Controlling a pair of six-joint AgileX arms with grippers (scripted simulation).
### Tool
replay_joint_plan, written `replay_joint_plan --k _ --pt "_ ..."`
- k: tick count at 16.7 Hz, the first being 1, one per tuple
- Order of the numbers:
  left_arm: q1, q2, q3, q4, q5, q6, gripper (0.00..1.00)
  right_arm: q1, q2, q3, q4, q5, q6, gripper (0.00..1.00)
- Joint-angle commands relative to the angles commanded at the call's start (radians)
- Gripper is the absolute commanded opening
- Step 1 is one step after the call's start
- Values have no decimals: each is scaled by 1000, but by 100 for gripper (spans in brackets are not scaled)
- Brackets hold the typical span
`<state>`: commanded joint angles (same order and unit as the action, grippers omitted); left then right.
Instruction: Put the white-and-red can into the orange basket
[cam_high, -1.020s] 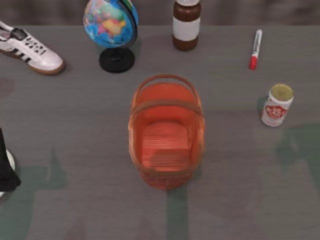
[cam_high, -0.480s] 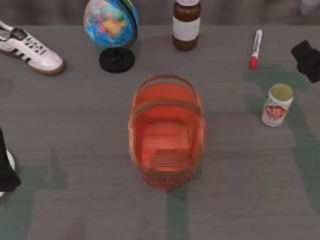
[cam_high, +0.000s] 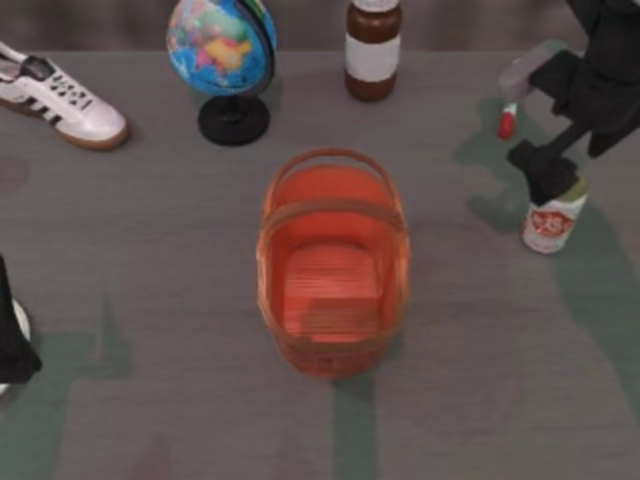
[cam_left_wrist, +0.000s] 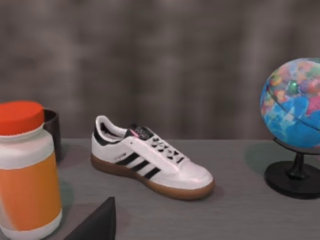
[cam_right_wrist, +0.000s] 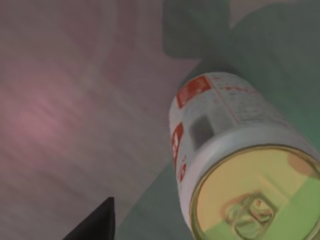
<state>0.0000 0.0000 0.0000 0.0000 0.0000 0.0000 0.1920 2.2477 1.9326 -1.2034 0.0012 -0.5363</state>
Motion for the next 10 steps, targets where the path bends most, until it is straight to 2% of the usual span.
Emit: replay_joint_plan --k 6,10 --pt "0 0 0 0 0 0 100 4 54 38 -36 3 -14 100" --pt "0 0 0 0 0 0 100 3 61 5 5 3 -16 100"
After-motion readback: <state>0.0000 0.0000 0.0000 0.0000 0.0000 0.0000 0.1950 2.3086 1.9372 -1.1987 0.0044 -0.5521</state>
